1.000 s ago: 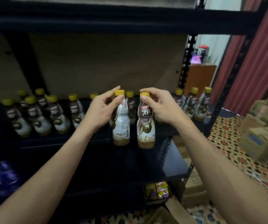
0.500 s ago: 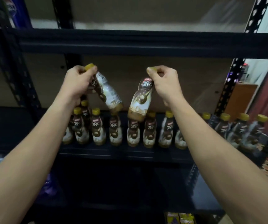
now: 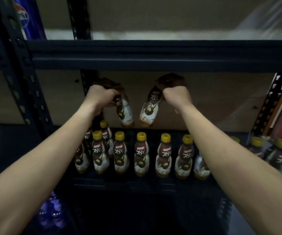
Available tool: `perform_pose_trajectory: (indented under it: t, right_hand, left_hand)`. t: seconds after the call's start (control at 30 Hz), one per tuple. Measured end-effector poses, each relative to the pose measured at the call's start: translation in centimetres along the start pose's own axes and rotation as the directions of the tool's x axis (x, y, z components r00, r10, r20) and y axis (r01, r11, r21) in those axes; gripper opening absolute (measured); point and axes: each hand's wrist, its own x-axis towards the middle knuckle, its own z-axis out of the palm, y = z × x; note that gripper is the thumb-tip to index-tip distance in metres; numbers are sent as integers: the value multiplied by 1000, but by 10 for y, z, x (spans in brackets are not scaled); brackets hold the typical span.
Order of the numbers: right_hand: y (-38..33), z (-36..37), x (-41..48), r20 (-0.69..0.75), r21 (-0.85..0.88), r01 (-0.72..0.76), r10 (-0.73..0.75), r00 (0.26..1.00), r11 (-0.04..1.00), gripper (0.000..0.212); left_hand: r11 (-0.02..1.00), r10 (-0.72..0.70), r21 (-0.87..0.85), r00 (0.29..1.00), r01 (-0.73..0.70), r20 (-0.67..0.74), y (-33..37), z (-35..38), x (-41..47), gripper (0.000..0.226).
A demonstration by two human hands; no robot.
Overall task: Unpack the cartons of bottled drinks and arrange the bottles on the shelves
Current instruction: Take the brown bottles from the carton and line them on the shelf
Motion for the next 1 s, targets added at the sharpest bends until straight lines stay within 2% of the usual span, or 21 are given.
perform_pose_trajectory:
  t: [0.13, 0.2, 0.27, 0.37, 0.47, 0.57, 0.7, 0.87, 1.0]
  right_hand:
    - [5, 21, 4, 190, -216, 207, -167, 967, 954, 25]
    - [11, 30, 6, 282, -297, 234, -149, 948, 926, 15]
    - [19, 35, 9, 342, -340, 204, -81, 936, 918, 3]
    - [34, 43, 13, 403, -409, 168, 12, 915, 897, 15]
    - [44, 50, 14, 446, -412, 155, 50, 894, 898, 25]
    - [50, 54, 15, 481, -456, 194, 57, 875, 869, 23]
    - [55, 57, 11, 501, -475, 220, 56, 864, 852, 20]
    - [59, 61, 9, 495, -455, 213, 47, 867, 865, 21]
    - [62, 61, 12, 499, -444, 180, 75, 863, 878, 40]
  left_hand:
    - [973, 18, 226, 997, -36, 81, -20, 7, 24, 16]
    - [919, 37, 384, 989, -89, 142, -28, 10, 34, 23]
    - [811, 37, 564, 977, -153, 212, -31, 14, 36, 29]
    - [693, -9, 701, 970, -167, 241, -37, 19, 38, 44]
    - [691, -24, 697, 957, -192, 288, -49, 24, 44, 39]
    - [690, -21, 687, 942, -228, 334, -58, 29, 43, 37]
    - [622, -31, 748, 947, -232, 320, -68, 32, 45, 42]
    - [588, -48, 774, 946, -234, 322, -75, 33, 45, 43]
    - [567, -63, 777, 927, -272, 371, -74, 30, 47, 50]
